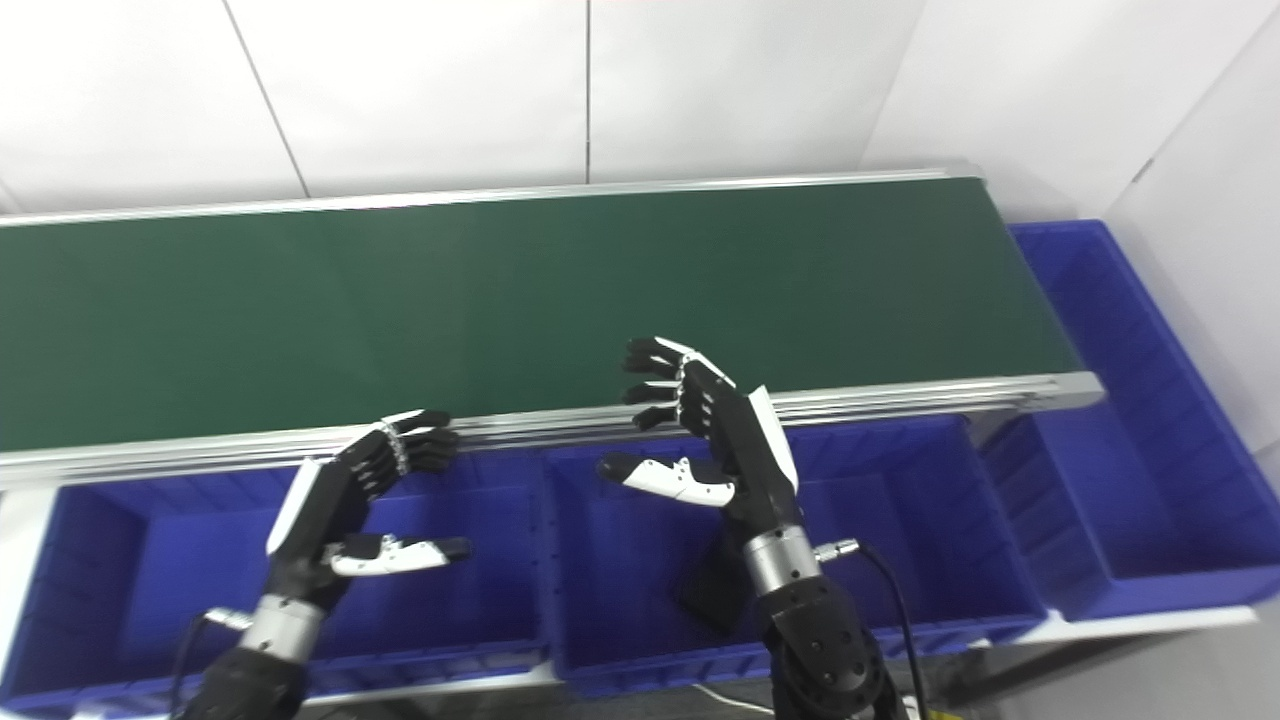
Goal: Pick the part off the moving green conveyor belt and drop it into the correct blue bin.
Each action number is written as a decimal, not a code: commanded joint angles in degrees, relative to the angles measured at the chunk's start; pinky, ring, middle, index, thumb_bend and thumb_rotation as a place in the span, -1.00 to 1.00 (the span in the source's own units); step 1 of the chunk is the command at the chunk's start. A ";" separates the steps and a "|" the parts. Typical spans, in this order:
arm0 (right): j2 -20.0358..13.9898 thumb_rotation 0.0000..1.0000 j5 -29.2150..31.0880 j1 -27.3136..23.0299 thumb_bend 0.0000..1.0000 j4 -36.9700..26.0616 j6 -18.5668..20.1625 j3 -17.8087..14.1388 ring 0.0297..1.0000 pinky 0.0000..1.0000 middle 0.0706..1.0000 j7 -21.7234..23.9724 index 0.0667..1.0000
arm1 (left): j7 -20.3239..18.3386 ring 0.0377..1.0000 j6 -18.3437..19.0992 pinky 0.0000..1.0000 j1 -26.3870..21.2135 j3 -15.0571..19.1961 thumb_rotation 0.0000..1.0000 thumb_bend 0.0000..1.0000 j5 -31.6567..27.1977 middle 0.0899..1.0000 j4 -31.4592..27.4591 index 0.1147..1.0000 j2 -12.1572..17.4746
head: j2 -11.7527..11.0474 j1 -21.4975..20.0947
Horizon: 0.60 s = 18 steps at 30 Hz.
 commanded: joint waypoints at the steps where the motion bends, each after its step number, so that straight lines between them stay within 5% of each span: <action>1: 0.93 -0.20 1.73 -1.68 0.99 2.53 -5.37 0.53 0.40 0.21 0.53 1.53 0.53 | 0.89 0.34 -2.31 0.33 -0.93 -0.41 -0.80 0.68 0.79 0.34 -0.43 0.40 -0.31 | -0.35 1.50; 8: 2.07 -0.21 3.04 -2.16 0.98 9.71 -8.35 1.60 0.49 0.33 0.59 3.83 0.56 | 2.45 0.33 -2.36 0.29 -0.94 -1.22 -0.79 0.69 2.43 0.35 0.67 0.40 -1.13 | -0.95 5.34; 18: 2.39 -0.26 2.70 -1.32 0.92 15.46 -10.95 1.34 0.51 0.38 0.60 4.14 0.58 | 3.65 0.33 -2.34 0.28 -0.67 -2.46 -0.73 0.71 2.46 0.36 0.75 0.42 -0.53 | -1.85 5.21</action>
